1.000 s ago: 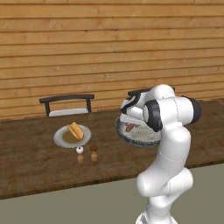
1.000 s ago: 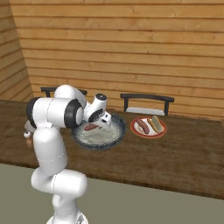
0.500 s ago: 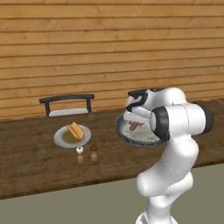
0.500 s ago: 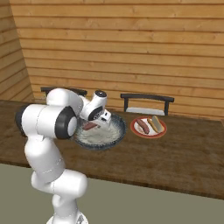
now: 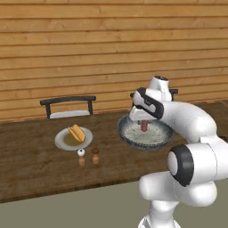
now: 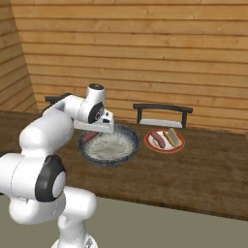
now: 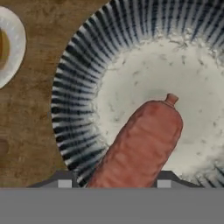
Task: Place one bun and one sausage from the bowl on each plate.
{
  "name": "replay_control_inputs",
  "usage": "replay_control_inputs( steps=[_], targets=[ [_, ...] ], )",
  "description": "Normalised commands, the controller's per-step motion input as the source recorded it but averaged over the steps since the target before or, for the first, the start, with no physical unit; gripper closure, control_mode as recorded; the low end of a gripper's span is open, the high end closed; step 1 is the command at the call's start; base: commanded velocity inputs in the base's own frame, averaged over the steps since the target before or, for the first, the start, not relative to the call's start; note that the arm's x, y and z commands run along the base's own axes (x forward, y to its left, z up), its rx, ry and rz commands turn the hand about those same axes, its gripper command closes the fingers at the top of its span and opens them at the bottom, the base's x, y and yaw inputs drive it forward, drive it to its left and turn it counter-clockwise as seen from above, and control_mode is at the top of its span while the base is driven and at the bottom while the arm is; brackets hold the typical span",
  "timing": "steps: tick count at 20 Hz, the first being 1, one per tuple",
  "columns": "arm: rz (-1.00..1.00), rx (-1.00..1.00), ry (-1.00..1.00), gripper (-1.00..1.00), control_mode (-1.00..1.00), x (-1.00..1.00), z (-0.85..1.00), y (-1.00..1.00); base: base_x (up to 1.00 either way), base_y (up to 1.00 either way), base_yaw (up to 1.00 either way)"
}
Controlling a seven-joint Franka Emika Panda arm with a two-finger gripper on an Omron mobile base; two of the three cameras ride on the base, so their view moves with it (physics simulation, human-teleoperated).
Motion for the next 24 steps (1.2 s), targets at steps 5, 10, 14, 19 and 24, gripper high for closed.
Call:
replay_control_inputs(
  steps=[5, 10, 14, 19, 24],
  targets=[
    [0.31, -0.06, 0.00, 1.00, -1.00, -0.53, 0.69, 0.50, 0.00, 0.00, 0.00],
    [0.45, -0.10, 0.05, 1.00, -1.00, -0.18, 0.43, 0.97, 0.00, 0.00, 0.00],
    [0.24, -0.08, 0.00, 1.00, -1.00, -0.17, 0.03, 0.85, 0.00, 0.00, 0.00],
    [0.18, -0.01, 0.00, 1.00, -1.00, -0.02, -0.18, 0.80, 0.00, 0.00, 0.00],
    [0.22, 0.00, 0.00, 1.00, -1.00, 0.40, -0.06, 0.99, 0.00, 0.00, 0.00]
  ],
)
